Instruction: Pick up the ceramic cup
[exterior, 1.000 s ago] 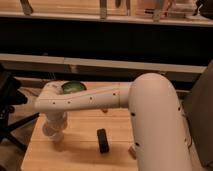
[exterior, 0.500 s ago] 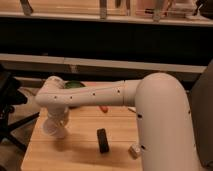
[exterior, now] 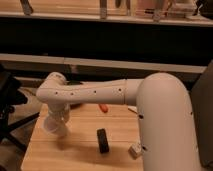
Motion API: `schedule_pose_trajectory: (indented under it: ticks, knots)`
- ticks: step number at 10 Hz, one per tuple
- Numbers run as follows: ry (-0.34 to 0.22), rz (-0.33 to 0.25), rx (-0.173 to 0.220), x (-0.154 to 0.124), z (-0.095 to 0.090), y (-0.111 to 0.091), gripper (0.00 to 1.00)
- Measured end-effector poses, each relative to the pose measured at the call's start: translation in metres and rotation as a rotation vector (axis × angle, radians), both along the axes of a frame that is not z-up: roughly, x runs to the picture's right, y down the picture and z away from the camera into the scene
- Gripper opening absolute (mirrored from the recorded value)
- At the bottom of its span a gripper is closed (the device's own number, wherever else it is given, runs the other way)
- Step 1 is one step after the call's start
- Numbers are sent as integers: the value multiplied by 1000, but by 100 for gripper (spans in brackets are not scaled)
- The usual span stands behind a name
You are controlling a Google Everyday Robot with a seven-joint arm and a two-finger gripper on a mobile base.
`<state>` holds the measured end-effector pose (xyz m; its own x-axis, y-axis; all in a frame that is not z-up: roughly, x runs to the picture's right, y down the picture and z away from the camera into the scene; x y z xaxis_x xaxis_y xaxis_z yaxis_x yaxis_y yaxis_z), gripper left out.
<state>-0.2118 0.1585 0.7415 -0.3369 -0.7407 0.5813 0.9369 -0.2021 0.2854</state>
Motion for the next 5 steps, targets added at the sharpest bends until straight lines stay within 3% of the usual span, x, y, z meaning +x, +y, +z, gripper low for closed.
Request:
schedule_pose_trajectory:
  ticks: [5]
  knots:
    - [2, -5, -1, 7, -3, -10, 0]
